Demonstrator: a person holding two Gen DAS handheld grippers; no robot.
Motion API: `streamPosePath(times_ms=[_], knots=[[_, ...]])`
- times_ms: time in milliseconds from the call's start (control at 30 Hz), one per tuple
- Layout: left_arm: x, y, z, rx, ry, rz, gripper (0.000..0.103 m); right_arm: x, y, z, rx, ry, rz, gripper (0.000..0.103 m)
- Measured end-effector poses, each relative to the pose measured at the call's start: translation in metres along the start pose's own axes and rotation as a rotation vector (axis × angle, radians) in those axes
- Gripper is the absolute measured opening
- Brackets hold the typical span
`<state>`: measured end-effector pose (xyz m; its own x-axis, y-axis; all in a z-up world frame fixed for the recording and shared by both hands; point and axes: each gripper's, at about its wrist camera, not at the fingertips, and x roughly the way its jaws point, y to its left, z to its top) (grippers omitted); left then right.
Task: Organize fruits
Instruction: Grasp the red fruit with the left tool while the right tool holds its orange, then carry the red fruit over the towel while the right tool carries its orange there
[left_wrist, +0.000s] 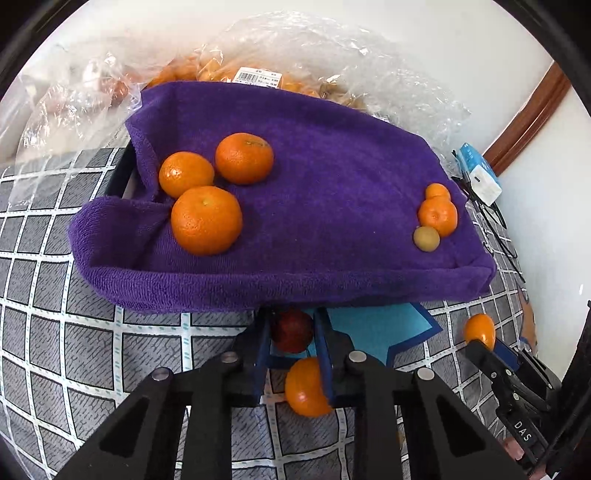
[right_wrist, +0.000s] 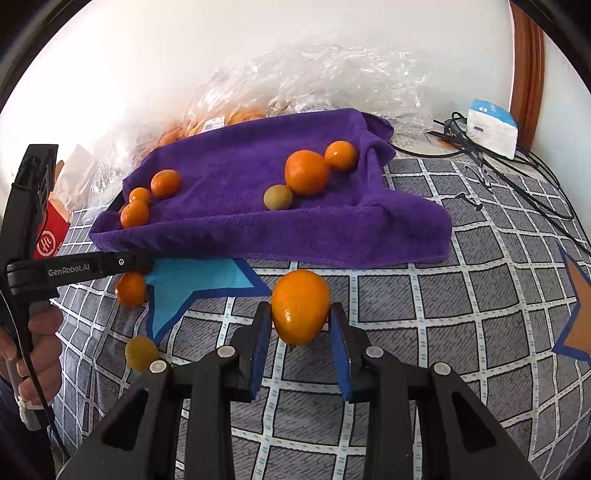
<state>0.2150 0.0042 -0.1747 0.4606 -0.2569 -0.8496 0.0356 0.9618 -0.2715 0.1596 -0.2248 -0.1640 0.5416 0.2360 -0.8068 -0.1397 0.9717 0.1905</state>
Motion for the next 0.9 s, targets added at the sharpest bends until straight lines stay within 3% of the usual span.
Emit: streamPosePath(times_ms=[467, 900], knots=[[-0.058, 0.023, -0.005, -0.007, -0.067, -0.008, 0.022, -0.021, 0.012, 0.024, 0.038, -0.038, -0.003, 0.031], [-0.076, 0.020, 0.000, -0.002, -0.107, -0.031, 0.022, -0.040, 0.030, 0.035, 0.004, -0.080, -0.018, 0.031]])
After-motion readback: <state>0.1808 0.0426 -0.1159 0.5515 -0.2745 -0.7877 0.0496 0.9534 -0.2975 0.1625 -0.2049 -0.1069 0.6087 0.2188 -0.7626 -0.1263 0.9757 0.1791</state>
